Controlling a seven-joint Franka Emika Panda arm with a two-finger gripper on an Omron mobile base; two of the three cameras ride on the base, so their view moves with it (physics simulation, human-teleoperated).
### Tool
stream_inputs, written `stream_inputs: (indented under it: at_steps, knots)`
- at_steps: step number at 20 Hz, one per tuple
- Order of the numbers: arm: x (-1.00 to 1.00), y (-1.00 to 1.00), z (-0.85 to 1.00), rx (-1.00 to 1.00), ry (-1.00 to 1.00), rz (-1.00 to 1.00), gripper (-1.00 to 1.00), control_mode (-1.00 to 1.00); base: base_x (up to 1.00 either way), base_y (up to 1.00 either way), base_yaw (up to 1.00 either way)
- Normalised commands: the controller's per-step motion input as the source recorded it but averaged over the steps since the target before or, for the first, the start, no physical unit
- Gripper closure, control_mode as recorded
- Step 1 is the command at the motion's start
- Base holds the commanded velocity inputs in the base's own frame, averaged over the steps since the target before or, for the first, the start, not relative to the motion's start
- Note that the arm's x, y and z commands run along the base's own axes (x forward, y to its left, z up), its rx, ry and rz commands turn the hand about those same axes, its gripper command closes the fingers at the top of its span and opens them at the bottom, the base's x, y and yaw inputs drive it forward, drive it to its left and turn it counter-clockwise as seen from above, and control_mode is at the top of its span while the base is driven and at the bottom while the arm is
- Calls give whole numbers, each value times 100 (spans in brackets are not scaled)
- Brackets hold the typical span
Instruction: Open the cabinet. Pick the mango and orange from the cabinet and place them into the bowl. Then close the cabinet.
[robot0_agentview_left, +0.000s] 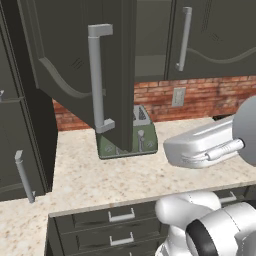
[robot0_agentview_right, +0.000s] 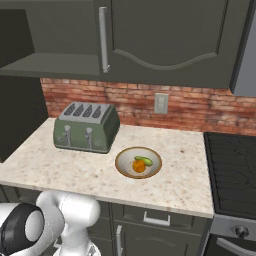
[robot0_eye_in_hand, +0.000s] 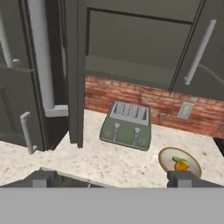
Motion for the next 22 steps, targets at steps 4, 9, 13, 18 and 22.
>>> stream_inputs:
  at_steps: [4,9,13,18,22]
  knots:
    - [-11,16,0,-12,0,0,-100,-100,0,0,0]
    - [0,17,0,-12,0,2,-100,-100,0,0,0]
    - [0,19,0,-14,0,2,-100,-100,0,0,0]
    - [0,15,0,-14,0,0,-100,-100,0,0,0]
    - [0,9,0,-14,0,0,-100,-100,0,0,0]
